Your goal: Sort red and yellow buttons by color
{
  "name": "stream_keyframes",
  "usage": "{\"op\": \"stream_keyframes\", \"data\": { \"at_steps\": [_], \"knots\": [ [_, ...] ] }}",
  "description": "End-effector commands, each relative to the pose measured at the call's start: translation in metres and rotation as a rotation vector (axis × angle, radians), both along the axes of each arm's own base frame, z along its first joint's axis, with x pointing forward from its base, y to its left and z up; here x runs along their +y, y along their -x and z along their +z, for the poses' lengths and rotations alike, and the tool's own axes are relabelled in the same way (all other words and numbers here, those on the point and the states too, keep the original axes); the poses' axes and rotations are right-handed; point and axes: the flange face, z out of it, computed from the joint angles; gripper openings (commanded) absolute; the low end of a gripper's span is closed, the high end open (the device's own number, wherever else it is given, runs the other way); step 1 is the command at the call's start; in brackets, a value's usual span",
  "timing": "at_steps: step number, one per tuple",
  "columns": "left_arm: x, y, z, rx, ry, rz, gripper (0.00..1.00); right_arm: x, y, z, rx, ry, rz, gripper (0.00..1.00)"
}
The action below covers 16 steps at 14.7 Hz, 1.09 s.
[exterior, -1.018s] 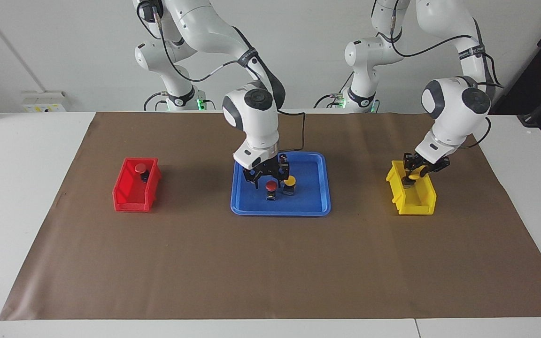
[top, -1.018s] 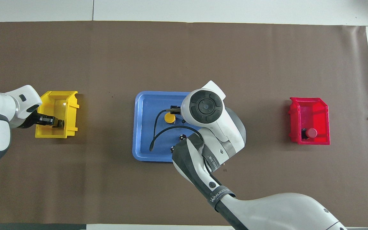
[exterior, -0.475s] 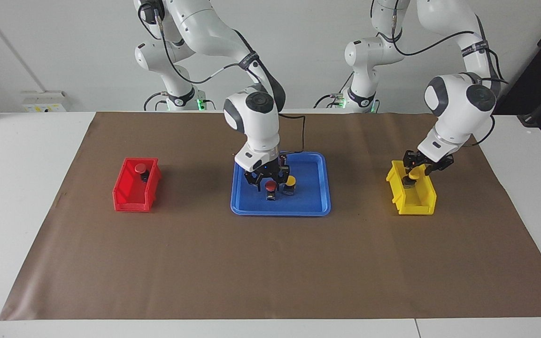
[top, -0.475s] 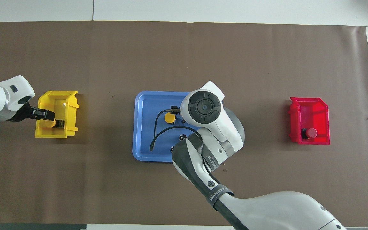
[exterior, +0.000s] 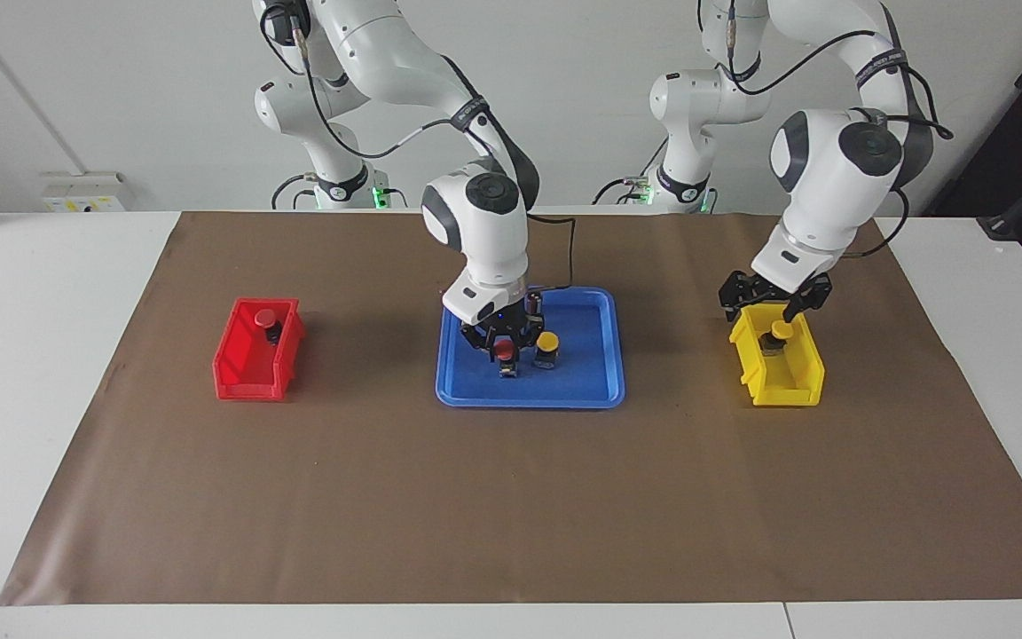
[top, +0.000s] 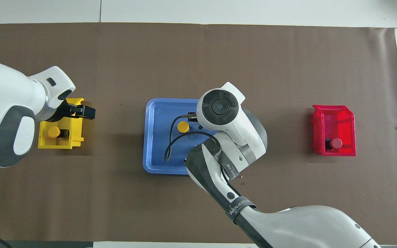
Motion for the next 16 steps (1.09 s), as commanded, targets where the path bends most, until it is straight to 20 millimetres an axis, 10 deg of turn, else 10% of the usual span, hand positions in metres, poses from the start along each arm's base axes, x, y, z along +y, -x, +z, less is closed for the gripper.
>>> {"op": "stream_keyframes", "data": {
  "at_steps": [1, 4, 7, 12, 16],
  "knots": [
    [-0.07, 0.012, -0.017, -0.028, 0.005, 0.057, 1.0, -0.1, -0.025, 0.088, 0.028, 0.023, 0.083, 0.14],
    [-0.158, 0.026, -0.044, -0.056, 0.04, 0.154, 1.0, -0.239, -0.009, 0.117, 0.086, 0.021, 0.179, 0.14],
    [-0.224, 0.034, -0.051, -0.052, 0.056, 0.205, 1.0, -0.342, -0.001, 0.105, 0.107, 0.014, 0.222, 0.14],
    [-0.28, 0.049, -0.078, -0.046, 0.024, 0.227, 1.0, -0.386, 0.022, 0.056, 0.028, 0.023, 0.223, 0.14],
    [-0.279, 0.046, -0.086, -0.053, 0.018, 0.234, 0.9, -0.397, 0.028, 0.029, -0.003, 0.029, 0.223, 0.14]
  ]
}}
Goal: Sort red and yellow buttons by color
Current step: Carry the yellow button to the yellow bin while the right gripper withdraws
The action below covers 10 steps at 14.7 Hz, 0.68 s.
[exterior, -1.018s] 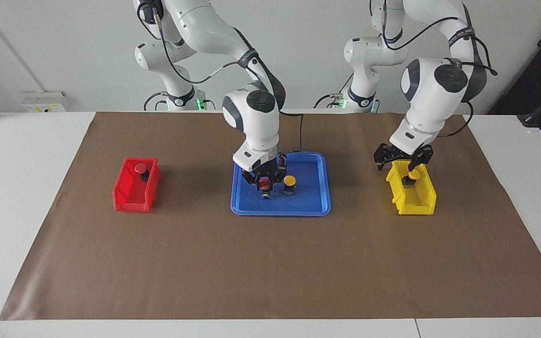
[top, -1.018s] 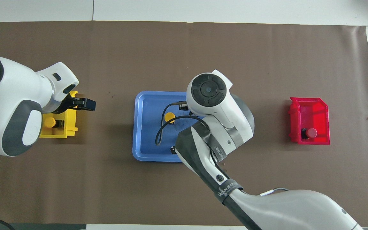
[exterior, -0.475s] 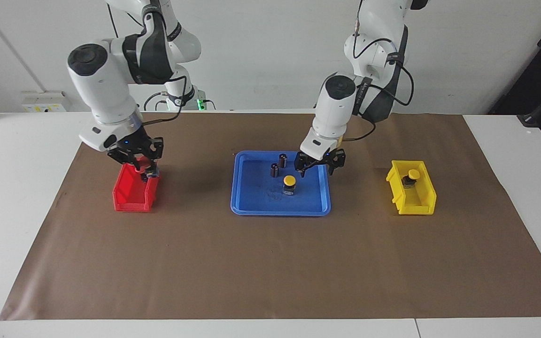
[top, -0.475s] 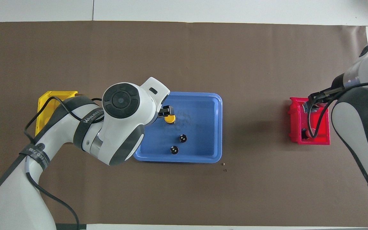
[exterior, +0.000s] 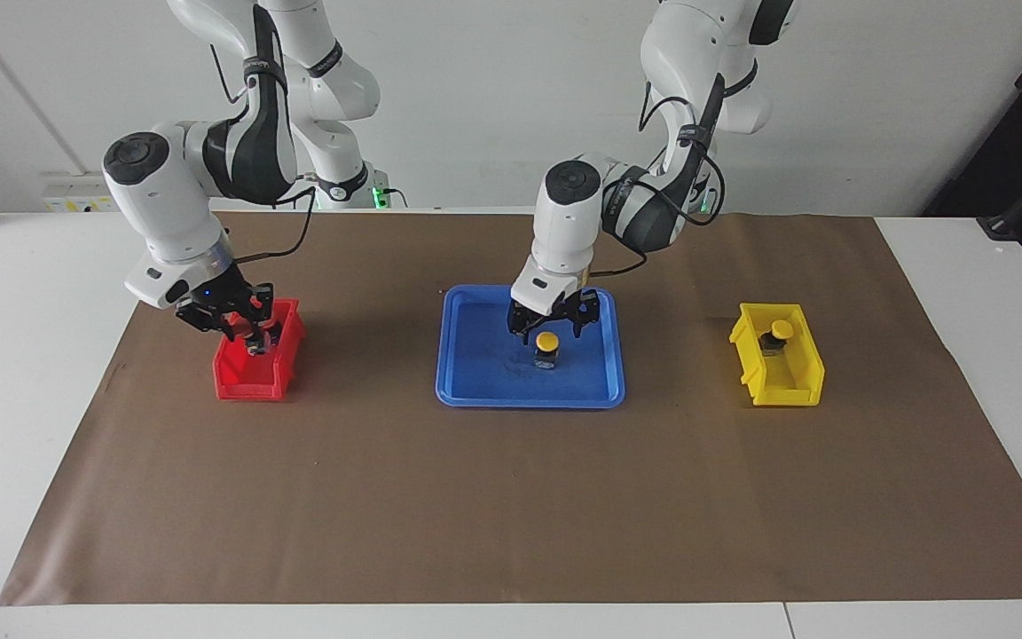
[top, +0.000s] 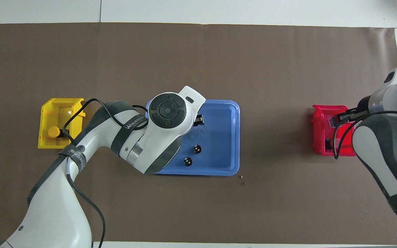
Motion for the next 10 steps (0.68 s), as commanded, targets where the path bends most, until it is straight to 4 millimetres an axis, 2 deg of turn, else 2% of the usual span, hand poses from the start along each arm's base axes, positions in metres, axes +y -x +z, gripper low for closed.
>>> {"op": "stream_keyframes", "data": {
  "at_steps": [1, 2, 3, 4, 5, 6, 7, 8, 9, 10],
  "knots": [
    [-0.002, -0.005, -0.004, -0.019, -0.021, 0.011, 0.88, -0.003, 0.019, -0.017, -0.052, 0.0, 0.016, 0.14],
    [-0.002, -0.005, -0.007, -0.015, -0.024, 0.014, 0.83, -0.005, 0.02, -0.026, -0.044, -0.001, 0.012, 0.14],
    [-0.003, -0.004, -0.007, -0.014, -0.024, 0.026, 0.71, -0.013, 0.021, -0.03, -0.041, -0.001, -0.002, 0.14],
    [-0.003, -0.003, -0.01, -0.011, -0.025, 0.041, 0.6, -0.011, 0.021, -0.031, -0.038, -0.001, -0.004, 0.14],
    [-0.003, -0.003, -0.01, -0.009, -0.024, 0.056, 0.45, -0.009, 0.022, -0.035, -0.04, -0.002, -0.006, 0.14],
    [-0.005, -0.001, -0.01, -0.009, -0.023, 0.078, 0.16, -0.01, 0.022, -0.039, -0.055, 0.0, -0.007, 0.14],
    [-0.005, 0.0, -0.011, -0.005, -0.02, 0.095, 0.02, -0.01, 0.026, -0.05, -0.058, 0.0, -0.007, 0.15],
    [-0.006, -0.001, -0.01, -0.006, -0.009, 0.141, 0.02, -0.009, 0.027, -0.05, -0.055, -0.001, -0.005, 0.2],
    [-0.006, -0.002, -0.009, -0.007, -0.005, 0.165, 0.02, -0.009, 0.026, -0.05, -0.054, -0.001, -0.005, 0.39],
    [-0.006, -0.003, -0.004, -0.005, -0.006, 0.172, 0.02, -0.008, 0.026, -0.05, -0.054, -0.001, -0.005, 0.65]
  ]
}}
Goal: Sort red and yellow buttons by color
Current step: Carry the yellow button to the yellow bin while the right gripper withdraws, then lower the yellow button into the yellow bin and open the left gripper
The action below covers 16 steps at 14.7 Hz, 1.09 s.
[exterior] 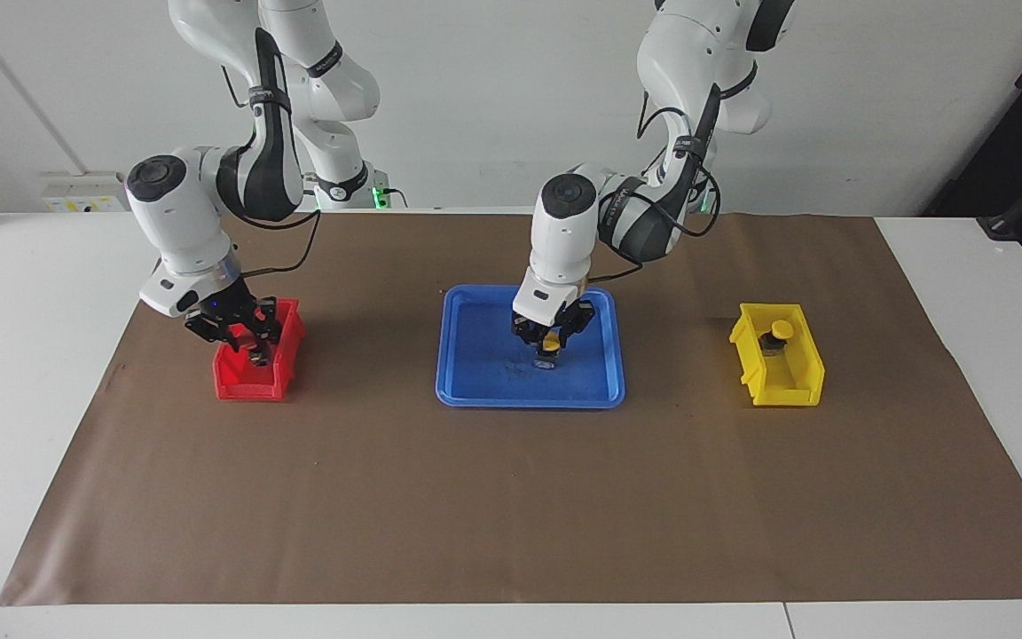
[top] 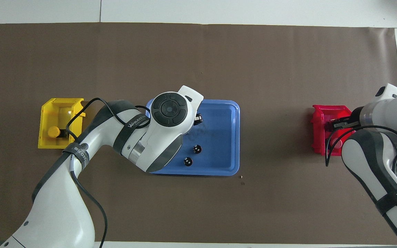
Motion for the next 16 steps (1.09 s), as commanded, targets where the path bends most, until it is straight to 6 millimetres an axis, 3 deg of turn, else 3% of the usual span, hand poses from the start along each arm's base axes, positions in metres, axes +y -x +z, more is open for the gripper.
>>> {"op": "stream_keyframes", "data": {
  "at_steps": [1, 3, 4, 7, 8, 10, 11, 13, 16],
  "knots": [
    [-0.004, -0.01, 0.017, -0.019, -0.005, 0.045, 0.02, 0.0, 0.003, 0.003, -0.014, -0.001, 0.009, 0.95],
    [0.015, -0.028, 0.046, 0.001, -0.032, 0.051, 0.01, -0.001, -0.008, 0.022, 0.016, -0.003, 0.006, 1.0],
    [0.04, -0.042, 0.058, 0.02, -0.052, 0.022, 0.01, 0.0, -0.016, 0.041, 0.036, -0.004, 0.005, 1.0],
    [0.14, -0.083, 0.094, 0.04, -0.069, -0.085, 0.01, 0.036, -0.027, 0.093, 0.076, -0.008, -0.062, 1.0],
    [0.184, -0.103, 0.101, 0.036, -0.065, -0.094, 0.01, 0.04, -0.023, 0.113, 0.083, -0.008, -0.096, 1.0],
    [0.25, -0.128, 0.117, 0.037, -0.064, -0.144, 0.01, 0.053, -0.011, 0.151, 0.106, -0.008, -0.153, 1.0],
    [0.284, -0.138, 0.121, 0.044, -0.069, -0.168, 0.01, 0.051, -0.006, 0.171, 0.126, -0.007, -0.181, 1.0],
    [0.333, -0.147, 0.12, 0.049, -0.072, -0.195, 0.01, 0.037, 0.0, 0.22, 0.16, -0.008, -0.211, 1.0],
    [0.379, -0.15, 0.115, 0.059, -0.087, -0.116, 0.02, 0.004, 0.013, 0.278, 0.178, -0.009, -0.279, 1.0]
  ]
}}
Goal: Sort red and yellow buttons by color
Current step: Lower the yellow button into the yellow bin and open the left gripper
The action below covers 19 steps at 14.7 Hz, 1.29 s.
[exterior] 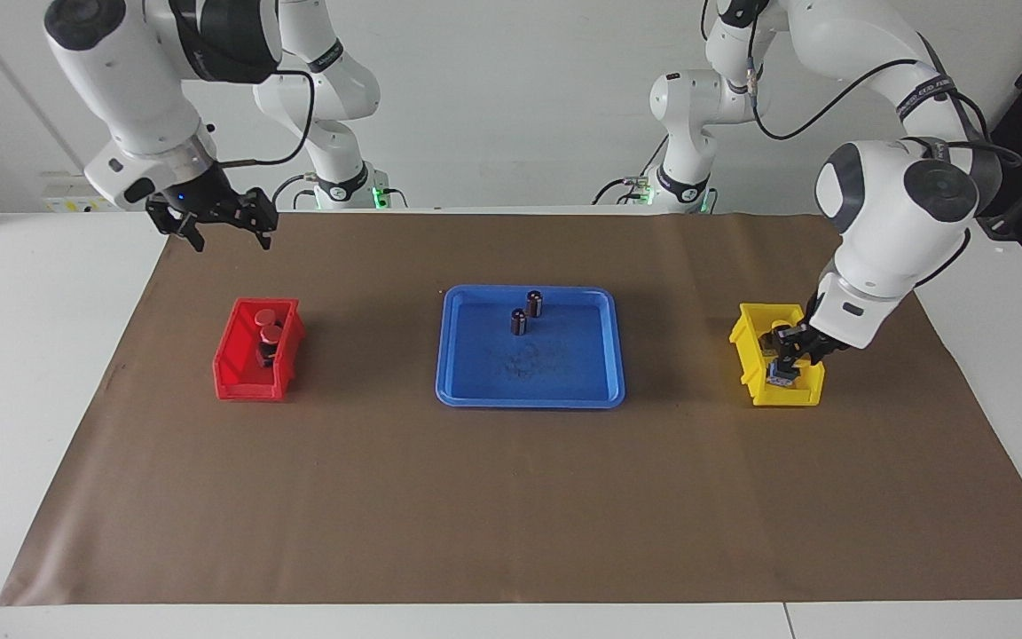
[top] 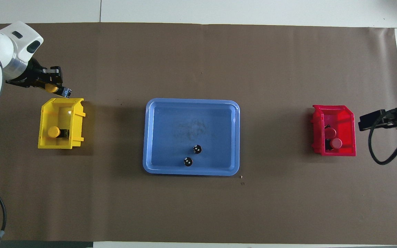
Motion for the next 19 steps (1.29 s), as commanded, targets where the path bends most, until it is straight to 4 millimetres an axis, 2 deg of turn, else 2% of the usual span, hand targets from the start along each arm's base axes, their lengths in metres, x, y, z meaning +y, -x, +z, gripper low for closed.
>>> {"op": "stream_keyframes", "data": {
  "at_steps": [1, 2, 4, 5, 7, 9, 12, 15, 19],
  "knots": [
    [0.02, 0.002, -0.004, 0.021, -0.038, 0.055, 0.02, -0.03, -0.002, 0.03, 0.015, 0.005, -0.07, 1.0],
    [0.022, 0.005, -0.01, 0.03, -0.04, 0.105, 0.02, -0.042, -0.006, 0.025, 0.024, 0.004, -0.093, 1.0],
    [0.023, 0.015, -0.018, 0.038, -0.046, 0.177, 0.02, -0.052, -0.014, 0.016, 0.04, 0.018, -0.106, 1.0],
    [0.024, 0.02, -0.025, 0.036, -0.045, 0.178, 0.02, -0.056, -0.015, 0.023, 0.028, 0.019, -0.112, 1.0],
    [0.026, 0.031, -0.041, 0.017, -0.041, 0.175, 0.02, -0.06, -0.013, 0.023, 0.031, 0.026, -0.122, 1.0],
    [0.039, 0.039, -0.05, -0.003, -0.035, 0.193, 0.02, -0.061, -0.009, 0.025, 0.042, 0.025, -0.125, 1.0],
    [0.046, 0.049, -0.063, -0.013, -0.033, 0.197, 0.02, -0.058, -0.005, 0.027, 0.035, 0.022, -0.122, 1.0],
    [0.045, 0.058, -0.087, -0.012, -0.031, 0.197, 0.02, -0.054, -0.003, 0.025, 0.044, 0.016, -0.113, 1.0],
    [0.037, 0.066, -0.105, 0.002, -0.031, 0.207, 0.02, -0.043, -0.004, 0.024, 0.048, 0.01, -0.09, 1.0]
  ]
}}
